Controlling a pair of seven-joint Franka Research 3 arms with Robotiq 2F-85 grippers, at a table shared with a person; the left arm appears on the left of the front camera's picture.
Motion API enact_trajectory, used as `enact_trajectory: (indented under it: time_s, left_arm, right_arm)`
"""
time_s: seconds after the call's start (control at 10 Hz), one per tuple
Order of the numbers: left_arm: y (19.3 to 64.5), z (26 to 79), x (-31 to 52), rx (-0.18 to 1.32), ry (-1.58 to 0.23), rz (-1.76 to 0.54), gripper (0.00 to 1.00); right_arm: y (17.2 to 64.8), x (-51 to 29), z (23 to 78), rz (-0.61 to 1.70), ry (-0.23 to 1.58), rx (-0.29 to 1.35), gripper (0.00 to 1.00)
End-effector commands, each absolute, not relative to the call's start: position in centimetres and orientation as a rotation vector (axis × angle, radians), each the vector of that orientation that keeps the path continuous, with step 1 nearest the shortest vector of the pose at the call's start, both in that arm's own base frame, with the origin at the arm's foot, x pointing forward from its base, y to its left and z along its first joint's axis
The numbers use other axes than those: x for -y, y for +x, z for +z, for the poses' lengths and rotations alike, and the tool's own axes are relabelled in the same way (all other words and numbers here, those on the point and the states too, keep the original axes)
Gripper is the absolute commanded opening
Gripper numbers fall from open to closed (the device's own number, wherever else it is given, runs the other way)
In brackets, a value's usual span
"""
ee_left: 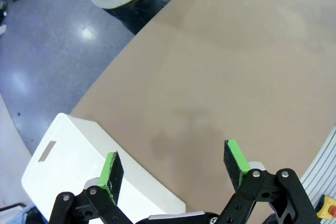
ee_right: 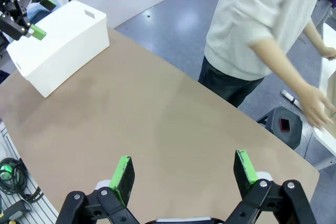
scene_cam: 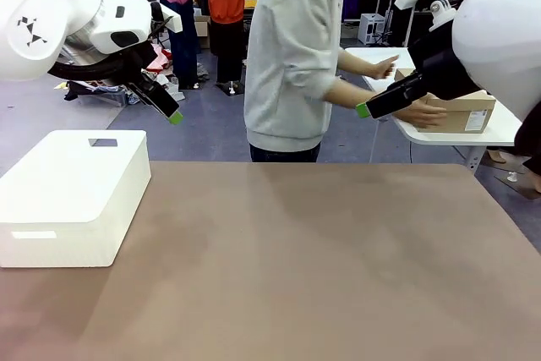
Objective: Pack the shoes into the box.
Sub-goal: Press down on the lid of the Shoes Box.
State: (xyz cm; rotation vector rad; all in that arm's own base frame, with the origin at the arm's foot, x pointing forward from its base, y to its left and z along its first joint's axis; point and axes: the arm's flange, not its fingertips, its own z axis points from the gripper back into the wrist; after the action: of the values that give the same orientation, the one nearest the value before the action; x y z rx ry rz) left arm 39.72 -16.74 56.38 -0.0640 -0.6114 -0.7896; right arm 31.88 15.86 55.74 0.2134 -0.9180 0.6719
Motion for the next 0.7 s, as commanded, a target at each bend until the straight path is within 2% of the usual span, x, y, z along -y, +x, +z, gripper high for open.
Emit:
enact_trajectory:
  time_s: [0.0,0.6]
  left_arm:
    - [39.75,56.48,16.74,0.606,-0.063,-0.79,1.0]
    - [39.75,56.48,16.74,0.606,-0.063,-0.79,1.0]
  right_arm:
    - [31.9,-15.78,55.94,0.673,0.202,0.907,1.0]
    - [31.9,-15.78,55.94,0.673,0.202,0.907,1.0]
